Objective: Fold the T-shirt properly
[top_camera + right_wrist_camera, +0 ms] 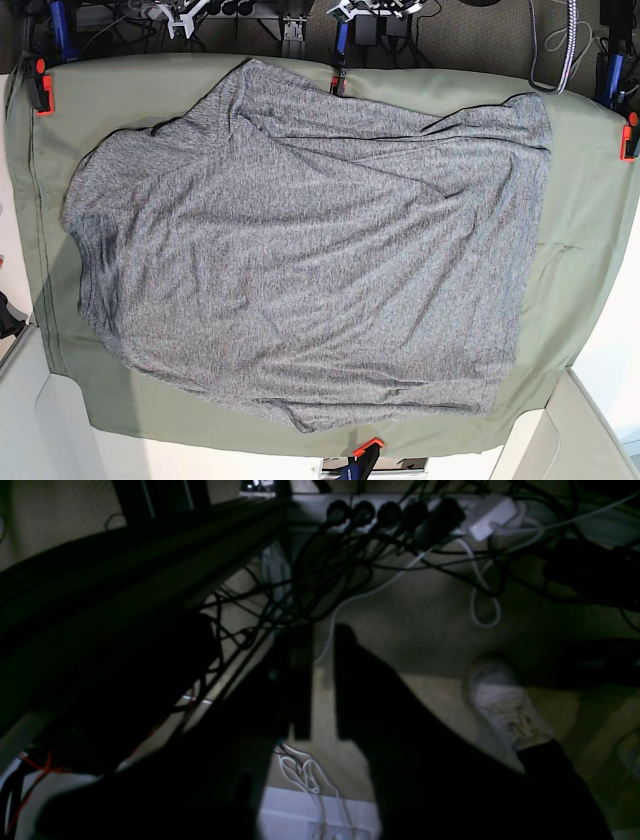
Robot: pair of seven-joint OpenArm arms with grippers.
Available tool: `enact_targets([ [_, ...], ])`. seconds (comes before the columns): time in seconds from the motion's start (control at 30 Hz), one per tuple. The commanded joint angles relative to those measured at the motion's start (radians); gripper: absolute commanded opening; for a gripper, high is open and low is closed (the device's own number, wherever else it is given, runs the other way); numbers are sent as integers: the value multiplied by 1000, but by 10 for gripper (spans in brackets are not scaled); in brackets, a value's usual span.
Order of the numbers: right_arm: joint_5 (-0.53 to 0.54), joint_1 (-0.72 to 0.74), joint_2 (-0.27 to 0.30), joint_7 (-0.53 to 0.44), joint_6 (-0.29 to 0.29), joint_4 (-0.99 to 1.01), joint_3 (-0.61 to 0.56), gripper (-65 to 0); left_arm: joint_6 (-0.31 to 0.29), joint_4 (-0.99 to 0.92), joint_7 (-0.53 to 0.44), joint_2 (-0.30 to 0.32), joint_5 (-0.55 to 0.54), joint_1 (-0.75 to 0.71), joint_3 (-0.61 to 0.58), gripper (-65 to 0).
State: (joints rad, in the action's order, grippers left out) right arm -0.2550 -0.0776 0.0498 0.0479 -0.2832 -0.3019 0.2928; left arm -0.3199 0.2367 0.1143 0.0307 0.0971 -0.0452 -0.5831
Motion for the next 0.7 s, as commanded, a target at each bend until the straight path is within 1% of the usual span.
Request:
enact_targets([
  [0.0, 1, -3, 6, -6, -2, -5, -1, -585, -14, 6, -10, -3, 2, 3, 0, -492],
  [0.07, 1, -3, 6, -6, -2, -5, -1, -585, -14, 6, -10, -3, 2, 3, 0, -493],
  [0.17, 1, -3, 6, -7, -2, -6, -1, -584, -14, 6, -12, -3, 2, 3, 0, -518],
  [0.47, 1, -3, 9, -6, -2, -17, -1, -584, -13, 6, -13, -3, 2, 2, 0, -519],
  [0.67, 2, -3, 31, -6, -10, -17, -1, -584, -13, 6, -13, -2, 2, -9, 0, -519],
])
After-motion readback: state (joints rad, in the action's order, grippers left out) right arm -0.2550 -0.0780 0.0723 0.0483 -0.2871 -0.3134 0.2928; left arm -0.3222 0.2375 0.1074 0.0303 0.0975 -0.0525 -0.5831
